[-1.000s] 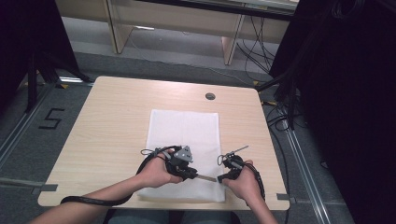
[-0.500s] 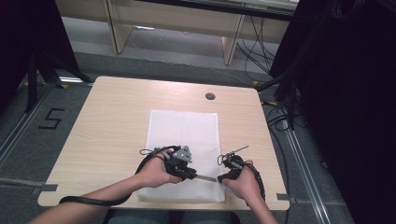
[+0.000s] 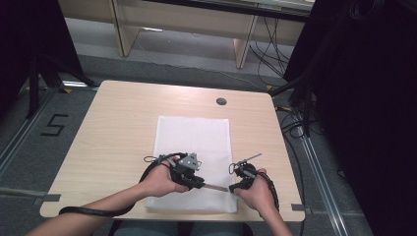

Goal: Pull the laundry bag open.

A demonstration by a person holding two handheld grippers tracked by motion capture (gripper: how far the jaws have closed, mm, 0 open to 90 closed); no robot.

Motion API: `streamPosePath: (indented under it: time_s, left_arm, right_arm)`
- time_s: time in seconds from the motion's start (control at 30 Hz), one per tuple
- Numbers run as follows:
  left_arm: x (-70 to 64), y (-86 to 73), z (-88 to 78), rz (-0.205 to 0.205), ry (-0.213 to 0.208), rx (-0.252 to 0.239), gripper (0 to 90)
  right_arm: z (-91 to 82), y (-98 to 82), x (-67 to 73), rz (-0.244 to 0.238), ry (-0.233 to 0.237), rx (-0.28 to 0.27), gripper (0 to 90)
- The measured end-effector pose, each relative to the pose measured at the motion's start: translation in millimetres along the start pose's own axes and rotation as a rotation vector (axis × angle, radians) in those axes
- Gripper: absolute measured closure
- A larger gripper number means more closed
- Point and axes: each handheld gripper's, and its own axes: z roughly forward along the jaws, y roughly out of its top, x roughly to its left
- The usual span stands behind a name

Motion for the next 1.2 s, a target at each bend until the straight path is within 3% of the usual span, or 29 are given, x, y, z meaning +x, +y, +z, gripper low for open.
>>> streamPosePath:
  time_s: [0.07,0.1,0.2,0.33,0.43,0.53,0.57,0.6,0.83,0.87,0.9,0.93,0.97,1.0,1.2]
  left_arm:
    - [0.1,0.1,-0.3,0.001,-0.004,-0.002,81.9]
    - [0.9,0.6,-0.7,0.023,-0.009,0.002,81.9]
    - [0.5,0.2,-1.0,0.027,-0.01,0.006,81.9]
    - [-0.7,-0.5,-0.7,0.011,-0.017,0.002,81.9]
    - [-0.3,-0.3,-2.3,0.024,-0.014,0.006,81.9]
    - [2.0,-0.7,-8.0,0.01,-0.011,0.0,81.9]
    - [3.4,-1.3,-9.6,0.02,-0.013,-0.005,81.9]
    - [2.7,-2.3,-10.0,0.003,-0.012,-0.003,81.9]
    - [2.2,-5.6,-11.0,0.005,-0.018,0.001,81.9]
    - [3.8,-5.5,-12.9,0.025,-0.021,0.002,81.9]
    - [3.6,-6.1,-14.9,0.014,-0.017,0.0,81.9]
    - [4.7,-6.2,-16.2,0.028,-0.018,0.0,81.9]
    - [4.4,-6.9,-17.3,0.007,-0.018,-0.001,81.9]
    - [5.7,-7.4,-18.4,0.027,-0.018,0.003,81.9]
    - [6.5,-10.4,-23.7,0.006,-0.015,0.009,81.9]
  right_arm:
    - [0.1,-0.1,0.2,0.0,-0.001,-0.001,90.0]
    - [0.8,0.0,-0.9,-0.021,0.003,-0.013,90.0]
    - [0.0,-0.2,0.1,0.0,-0.002,-0.003,90.0]
    - [0.2,-0.4,0.3,0.0,-0.001,-0.006,90.0]
    - [1.6,0.0,-1.6,-0.04,0.001,-0.026,90.0]
    - [0.3,0.1,0.8,-0.012,0.001,-0.005,90.0]
    - [-0.6,0.0,3.5,0.022,0.003,0.012,90.0]
    - [-0.8,0.3,3.8,0.021,-0.001,0.016,90.0]
    - [-0.6,-0.1,4.2,0.025,-0.003,0.009,90.0]
    - [-0.4,-0.2,3.6,0.015,-0.006,0.006,90.0]
    - [0.2,-0.1,2.4,-0.003,-0.009,-0.005,90.0]
    - [0.3,0.1,1.8,-0.007,-0.004,-0.005,90.0]
    - [0.3,0.1,1.9,-0.005,-0.003,-0.004,90.0]
    - [-0.5,0.2,3.2,0.016,-0.002,0.011,90.0]
    - [0.1,-0.2,4.9,0.023,-0.008,0.002,90.0]
